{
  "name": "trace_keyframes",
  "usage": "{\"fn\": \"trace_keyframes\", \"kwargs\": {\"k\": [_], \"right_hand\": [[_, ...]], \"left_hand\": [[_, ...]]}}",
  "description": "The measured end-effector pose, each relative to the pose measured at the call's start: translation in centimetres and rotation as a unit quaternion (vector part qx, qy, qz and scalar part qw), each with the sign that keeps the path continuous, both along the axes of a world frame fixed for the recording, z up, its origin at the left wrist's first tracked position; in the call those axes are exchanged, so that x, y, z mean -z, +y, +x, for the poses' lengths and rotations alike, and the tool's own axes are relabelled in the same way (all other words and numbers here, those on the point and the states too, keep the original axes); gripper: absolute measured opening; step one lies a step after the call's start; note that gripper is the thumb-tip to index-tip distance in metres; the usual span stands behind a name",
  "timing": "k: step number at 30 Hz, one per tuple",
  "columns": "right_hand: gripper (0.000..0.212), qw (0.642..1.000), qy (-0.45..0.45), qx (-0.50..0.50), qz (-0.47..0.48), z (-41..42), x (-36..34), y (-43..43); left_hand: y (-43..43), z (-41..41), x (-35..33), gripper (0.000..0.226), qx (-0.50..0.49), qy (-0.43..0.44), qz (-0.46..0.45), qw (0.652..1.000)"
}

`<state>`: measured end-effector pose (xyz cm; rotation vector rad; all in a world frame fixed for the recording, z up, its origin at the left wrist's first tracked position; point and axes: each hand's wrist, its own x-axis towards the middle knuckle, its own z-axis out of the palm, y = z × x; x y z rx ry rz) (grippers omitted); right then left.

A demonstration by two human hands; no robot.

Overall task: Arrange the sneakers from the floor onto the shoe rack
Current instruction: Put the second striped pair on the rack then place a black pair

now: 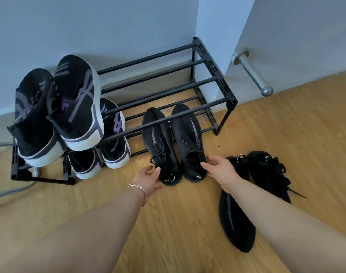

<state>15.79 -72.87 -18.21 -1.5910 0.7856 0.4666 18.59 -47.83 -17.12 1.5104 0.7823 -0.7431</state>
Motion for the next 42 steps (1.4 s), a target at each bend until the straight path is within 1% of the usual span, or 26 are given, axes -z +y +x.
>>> {"fn": "trace_keyframes", "kwargs": {"k": [2, 6, 9, 11, 14, 16, 18, 20, 23, 26, 30, 32, 35, 39, 42], "right_hand": [[0.064, 0.999, 0.002, -0.028, -0.043, -0.4, 0.2, 0.3], [0.061, 0.991, 0.005, -0.078, -0.113, -0.5, -0.2, 0.9], [0.062, 0.986, 0.020, -0.099, -0.135, -0.6, -0.1, 1.1], [0.059, 0.985, 0.030, -0.096, -0.142, -0.6, 0.2, 1.3], [0.058, 0.994, 0.049, -0.027, -0.098, -0.4, 0.8, 1.2], [0.059, 0.996, 0.051, 0.012, -0.074, -0.3, 0.8, 1.1], [0.056, 0.997, 0.043, 0.042, -0.054, -0.4, 0.7, 0.8], [0.050, 0.997, 0.029, 0.078, -0.007, -0.6, 0.5, 0.6], [0.044, 0.991, 0.009, 0.116, 0.069, -0.6, 0.3, 0.1], [0.042, 0.987, -0.006, 0.129, 0.095, 0.1, 0.2, 0.0], [0.031, 0.988, -0.025, 0.116, 0.099, 2.4, -0.7, -0.1], [0.031, 0.989, -0.036, 0.111, 0.091, 4.0, -1.1, -0.3], [0.041, 0.992, -0.046, 0.099, 0.062, 6.5, -1.1, -0.4], [0.048, 0.993, -0.073, 0.087, 0.036, 8.8, -1.2, -0.2], [0.057, 0.992, -0.081, 0.092, 0.022, 9.5, -1.0, 0.1]], "left_hand": [[-0.1, -0.6, 0.3, 0.051, -0.025, 0.013, -0.010, 1.000], [-0.1, -1.4, 0.7, 0.041, -0.044, 0.026, -0.024, 0.998], [0.0, -2.1, 0.8, 0.040, -0.038, 0.015, -0.018, 0.999], [-0.1, -2.2, 1.1, 0.043, -0.022, 0.000, 0.005, 1.000], [-0.5, -1.5, 1.3, 0.054, -0.002, -0.008, 0.024, 1.000], [-0.9, -0.9, 1.3, 0.054, 0.000, 0.002, 0.028, 1.000], [-1.1, -0.5, 1.5, 0.050, -0.005, 0.009, 0.038, 0.999], [-1.2, -0.5, 1.7, 0.042, -0.012, 0.009, 0.045, 0.999], [-1.2, -0.4, 1.4, 0.026, -0.050, 0.001, 0.009, 0.999], [-1.1, 0.9, 0.6, 0.023, -0.068, -0.006, -0.010, 0.998], [-1.2, 3.7, 0.0, 0.030, -0.070, -0.020, -0.008, 0.997], [-1.3, 5.2, -0.5, 0.030, -0.063, -0.035, 0.013, 0.997], [-1.4, 7.0, -1.0, 0.027, -0.053, -0.052, 0.046, 0.996], [-1.5, 8.7, -1.4, 0.047, -0.075, -0.070, 0.055, 0.993], [-2.1, 9.2, -1.6, 0.049, -0.075, -0.077, 0.051, 0.993]]}}
